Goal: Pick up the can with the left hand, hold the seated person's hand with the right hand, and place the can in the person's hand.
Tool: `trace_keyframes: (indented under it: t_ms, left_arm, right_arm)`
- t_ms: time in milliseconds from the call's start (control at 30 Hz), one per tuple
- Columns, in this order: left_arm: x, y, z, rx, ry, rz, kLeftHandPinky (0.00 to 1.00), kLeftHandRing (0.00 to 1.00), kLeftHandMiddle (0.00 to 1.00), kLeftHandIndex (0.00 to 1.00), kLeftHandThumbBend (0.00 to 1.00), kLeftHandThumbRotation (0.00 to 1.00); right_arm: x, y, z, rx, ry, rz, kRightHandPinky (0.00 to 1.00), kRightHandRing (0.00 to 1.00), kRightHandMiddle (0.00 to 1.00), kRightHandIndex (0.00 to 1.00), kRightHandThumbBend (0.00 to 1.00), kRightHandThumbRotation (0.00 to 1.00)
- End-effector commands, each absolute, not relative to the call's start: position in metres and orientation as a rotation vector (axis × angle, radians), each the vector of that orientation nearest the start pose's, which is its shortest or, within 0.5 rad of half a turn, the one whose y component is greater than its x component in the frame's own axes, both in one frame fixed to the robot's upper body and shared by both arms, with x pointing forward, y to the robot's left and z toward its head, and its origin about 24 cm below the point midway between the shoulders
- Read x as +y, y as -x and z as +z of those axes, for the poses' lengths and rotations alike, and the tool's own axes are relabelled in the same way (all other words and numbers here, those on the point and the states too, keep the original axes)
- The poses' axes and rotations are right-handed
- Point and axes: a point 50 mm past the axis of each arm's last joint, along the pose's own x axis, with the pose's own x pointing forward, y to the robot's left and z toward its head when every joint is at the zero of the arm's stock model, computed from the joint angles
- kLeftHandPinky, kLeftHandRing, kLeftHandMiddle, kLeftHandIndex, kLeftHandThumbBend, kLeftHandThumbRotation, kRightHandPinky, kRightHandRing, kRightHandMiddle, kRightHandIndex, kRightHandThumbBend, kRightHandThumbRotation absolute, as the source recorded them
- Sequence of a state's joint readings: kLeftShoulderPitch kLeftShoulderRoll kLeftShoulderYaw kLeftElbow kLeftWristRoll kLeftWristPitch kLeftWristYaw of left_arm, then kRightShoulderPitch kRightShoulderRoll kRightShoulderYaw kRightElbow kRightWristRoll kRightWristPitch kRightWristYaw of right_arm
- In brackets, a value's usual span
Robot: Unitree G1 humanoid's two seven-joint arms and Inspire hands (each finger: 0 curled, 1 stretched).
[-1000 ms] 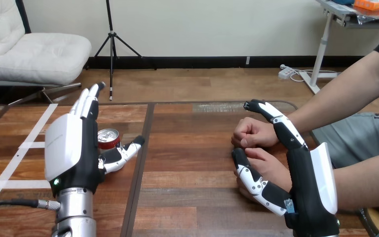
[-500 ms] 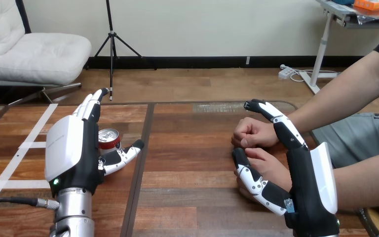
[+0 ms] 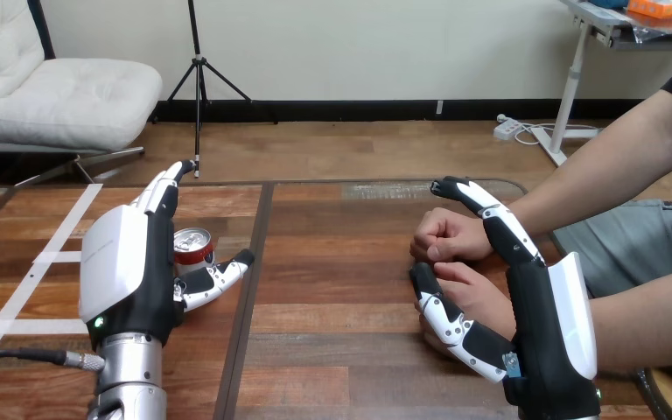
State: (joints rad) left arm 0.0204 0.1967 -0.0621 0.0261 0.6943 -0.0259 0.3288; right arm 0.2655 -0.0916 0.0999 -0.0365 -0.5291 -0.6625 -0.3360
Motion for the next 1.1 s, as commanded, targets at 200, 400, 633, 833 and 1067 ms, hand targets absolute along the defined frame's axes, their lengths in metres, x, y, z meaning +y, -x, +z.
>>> trace_keyframes:
  t_ms: [200, 400, 633, 833, 1067]
  left_arm:
    - [0.184, -0.2631, 0.0686, -0.208, -0.907, 0.243, 0.77, 0.85, 0.88, 0.87, 0.74, 0.17]
    - [0.1849, -0.2643, 0.0686, -0.197, -0.915, 0.242, 0.76, 0.85, 0.88, 0.87, 0.74, 0.17]
    - [0.1858, -0.2658, 0.0684, -0.19, -0.926, 0.239, 0.74, 0.84, 0.87, 0.86, 0.73, 0.16]
    - [0.1866, -0.2671, 0.0681, -0.175, -0.941, 0.23, 0.73, 0.83, 0.86, 0.86, 0.73, 0.15]
    - [0.1872, -0.2678, 0.0679, -0.164, -0.947, 0.221, 0.71, 0.82, 0.86, 0.86, 0.72, 0.15]
  right_arm:
    - [-0.1374, -0.1892, 0.0692, -0.6, 0.452, -0.041, 0.86, 0.86, 0.86, 0.79, 0.42, 0.0]
    - [-0.138, -0.1887, 0.0685, -0.599, 0.455, -0.042, 0.86, 0.86, 0.86, 0.79, 0.42, 0.0]
    - [-0.1387, -0.1879, 0.0678, -0.598, 0.467, -0.045, 0.85, 0.86, 0.85, 0.79, 0.42, 0.0]
    - [-0.1391, -0.1876, 0.0677, -0.597, 0.471, -0.047, 0.84, 0.85, 0.85, 0.79, 0.42, 0.0]
    - [-0.1399, -0.1874, 0.0683, -0.592, 0.469, -0.046, 0.84, 0.85, 0.85, 0.79, 0.42, 0.0]
